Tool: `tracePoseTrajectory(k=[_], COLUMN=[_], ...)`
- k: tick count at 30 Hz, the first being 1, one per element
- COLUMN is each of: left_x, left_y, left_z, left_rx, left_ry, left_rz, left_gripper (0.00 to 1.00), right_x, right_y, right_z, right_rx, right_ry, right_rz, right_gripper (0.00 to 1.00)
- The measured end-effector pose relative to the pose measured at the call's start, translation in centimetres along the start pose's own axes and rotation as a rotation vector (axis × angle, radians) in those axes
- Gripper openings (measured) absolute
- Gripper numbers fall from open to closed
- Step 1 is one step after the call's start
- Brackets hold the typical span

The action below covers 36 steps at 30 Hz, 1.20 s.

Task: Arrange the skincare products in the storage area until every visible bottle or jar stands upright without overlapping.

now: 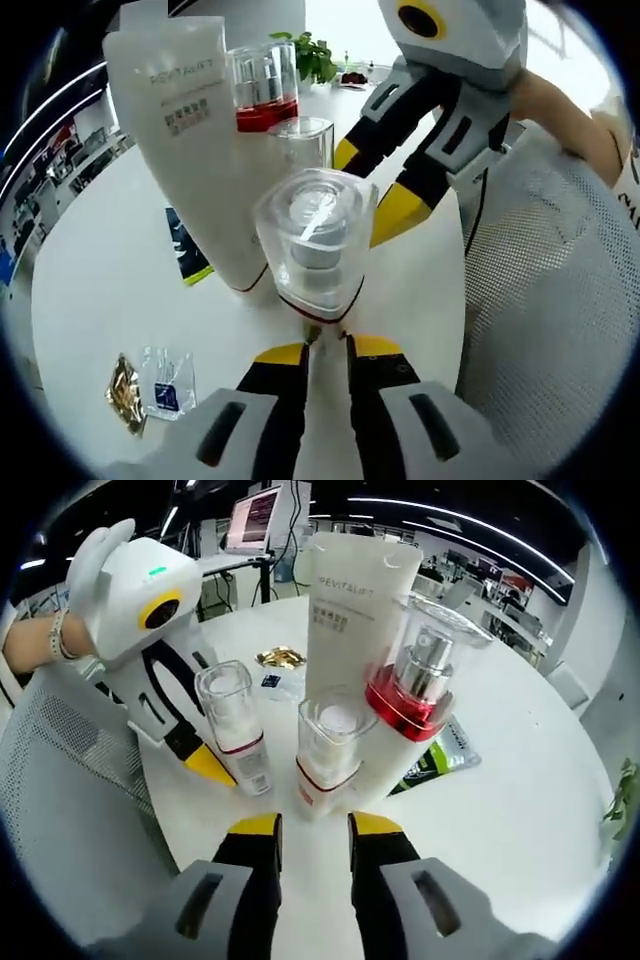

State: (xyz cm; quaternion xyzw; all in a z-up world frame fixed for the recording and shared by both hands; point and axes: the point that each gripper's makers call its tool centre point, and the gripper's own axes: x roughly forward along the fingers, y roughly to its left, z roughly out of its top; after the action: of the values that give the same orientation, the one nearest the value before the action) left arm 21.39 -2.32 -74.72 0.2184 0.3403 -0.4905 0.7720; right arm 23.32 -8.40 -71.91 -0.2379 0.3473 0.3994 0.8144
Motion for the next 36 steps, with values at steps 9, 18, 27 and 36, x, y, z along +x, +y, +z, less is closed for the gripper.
tracePoseTrajectory(k=[9, 18, 27, 36], left_x=[0.6, 1.0, 1.4, 1.9], left_y=[0.4, 0.7, 1.2, 1.3], left_z=[0.6, 1.0, 1.4, 1.5], left_rx=[-0.022, -0.031, -0.03, -0.032], left_ry=[-0.006, -0.008, -0.017, -0.017], left_rz=[0.015, 0.027, 0.051, 0.053], left_gripper=[0.1, 0.08, 0.07, 0.05], right_x=[0.6, 1.3, 1.5, 1.6], right_y=[0.1, 0.0, -0.1, -0.2], right_z=[-0.2, -0.9, -1.1, -1.2], right_rx=[0.012, 0.045, 0.069, 0.053], right_ry=[-0.004, 0.004, 0.01, 0.019], right_rz=[0.03, 0.022, 0.02, 0.012], right_gripper=[0.21, 0.16, 0.14, 0.14])
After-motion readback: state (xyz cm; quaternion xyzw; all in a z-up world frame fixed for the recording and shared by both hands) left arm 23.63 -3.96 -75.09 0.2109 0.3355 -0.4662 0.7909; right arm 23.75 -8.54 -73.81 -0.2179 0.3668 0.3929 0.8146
